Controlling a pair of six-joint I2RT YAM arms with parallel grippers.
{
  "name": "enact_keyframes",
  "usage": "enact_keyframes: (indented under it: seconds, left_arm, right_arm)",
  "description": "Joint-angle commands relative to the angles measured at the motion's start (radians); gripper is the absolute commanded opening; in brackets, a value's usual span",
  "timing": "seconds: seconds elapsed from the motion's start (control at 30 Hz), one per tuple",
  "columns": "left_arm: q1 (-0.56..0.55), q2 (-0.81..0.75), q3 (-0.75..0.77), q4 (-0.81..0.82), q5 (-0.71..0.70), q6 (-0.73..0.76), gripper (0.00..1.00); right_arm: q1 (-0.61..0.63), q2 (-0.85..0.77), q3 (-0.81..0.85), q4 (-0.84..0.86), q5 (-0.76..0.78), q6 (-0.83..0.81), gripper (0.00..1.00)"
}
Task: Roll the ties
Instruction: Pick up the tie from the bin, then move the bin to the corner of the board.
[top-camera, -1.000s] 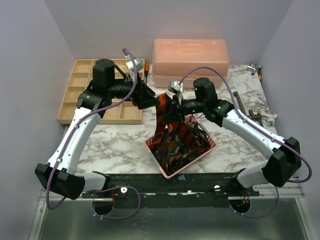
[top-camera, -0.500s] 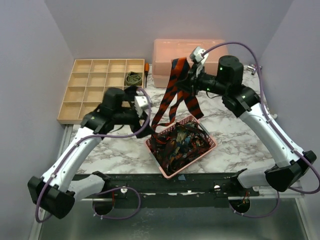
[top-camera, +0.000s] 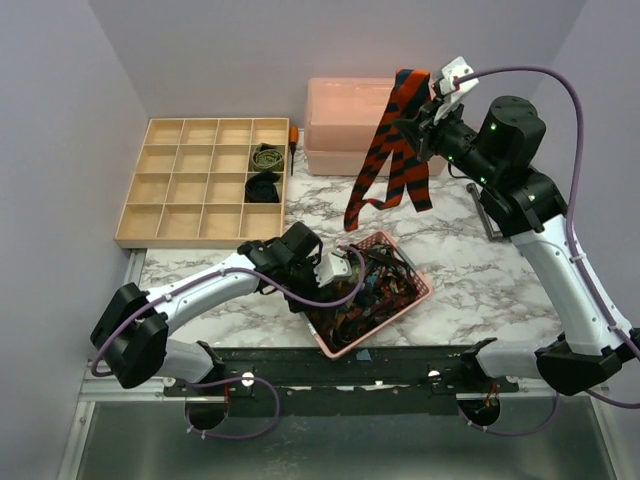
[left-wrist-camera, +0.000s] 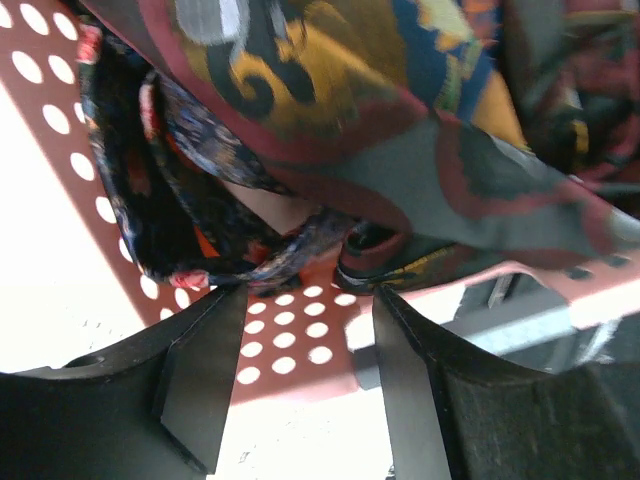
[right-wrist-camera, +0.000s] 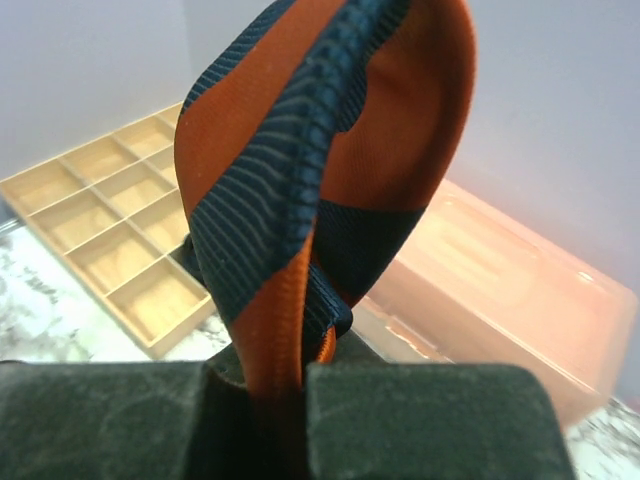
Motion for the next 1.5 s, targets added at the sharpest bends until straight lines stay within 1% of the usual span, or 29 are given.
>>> enact_keyframes:
  seconds: [0.0,0.07,0.17,0.27,0.37,0.47,0.57,0.63,0.73,0.8,0.87,0.97,1.03,1.1,1.2,1.23,1.3,1.37,1.47]
  left_arm:
    - [0.042,-0.01,-0.078,-0.012,-0.145,0.062,0.55]
    - [0.09,-0.028,-0.116,-0.015,-0.172,0.091,0.56]
    - [0.209,-0.05,-0.153,-0.036,-0.197,0.163,0.56]
    - [0.347,-0.113,-0.184,-0.082,-0.189,0.312,0.57]
    - [0.478,-0.19,-0.227,-0.097,-0.228,0.498,0.59]
    - [0.641,-0.224,-0.223,-0.108,-0.251,0.645,0.6]
    - [0.817,-0.209,-0.19,-0.12,-0.259,0.791,0.61]
    - [0.932,-0.191,-0.188,-0.085,-0.277,0.903,0.62]
    - [1.074,-0.149,-0.177,0.0,-0.295,1.063,0.63]
    - [1.163,-0.092,-0.147,0.039,-0.312,1.129,0.63]
    - [1.222,-0.028,-0.092,0.055,-0.316,1.157,0.63]
    - [1.279,0.043,0.01,0.049,-0.315,1.151,0.63]
    - [1.292,0.062,0.102,-0.015,-0.271,1.121,0.65]
    - [1.291,0.038,0.185,-0.124,-0.168,1.082,0.68]
    - [1.275,-0.029,0.281,-0.303,0.062,1.043,0.77]
    - [1.257,-0.056,0.295,-0.34,0.111,1.027,0.78]
    - [1.208,-0.111,0.291,-0.356,0.192,0.97,0.81]
    - [1.151,-0.17,0.266,-0.343,0.248,0.914,0.84]
    - [1.035,-0.264,0.204,-0.258,0.275,0.791,0.86]
  right_arm:
    - [-0.013,-0.033,0.045,-0.01,0.119,-0.039,0.01]
    - [-0.014,-0.03,0.047,-0.01,0.131,-0.049,0.01]
    - [-0.014,-0.022,0.045,-0.01,0.131,-0.062,0.01]
    - [-0.013,-0.016,0.036,-0.02,0.099,-0.071,0.01]
    - [-0.013,-0.006,0.029,-0.04,0.051,-0.078,0.01]
    - [-0.013,0.002,0.018,-0.055,0.015,-0.081,0.01]
    - [-0.013,0.005,0.014,-0.067,-0.009,-0.074,0.01]
    - [-0.013,0.006,0.012,-0.078,-0.024,-0.069,0.0]
    - [-0.013,0.012,0.012,-0.095,-0.042,-0.067,0.01]
    - [-0.013,0.012,0.009,-0.101,-0.047,-0.067,0.0]
    - [-0.013,0.013,0.007,-0.107,-0.063,-0.066,0.0]
    - [-0.013,0.017,0.008,-0.125,-0.095,-0.062,0.01]
    - [-0.012,0.02,0.009,-0.133,-0.121,-0.06,0.01]
    - [-0.013,0.026,0.011,-0.147,-0.161,-0.064,0.01]
    - [-0.013,0.031,0.016,-0.159,-0.218,-0.047,0.01]
    - [-0.013,0.031,0.016,-0.161,-0.243,-0.038,0.01]
    - [-0.013,0.034,0.025,-0.161,-0.297,-0.009,0.01]
    - [-0.013,0.037,0.045,-0.159,-0.371,0.033,0.01]
    - [-0.013,0.038,0.071,-0.125,-0.483,0.137,0.01]
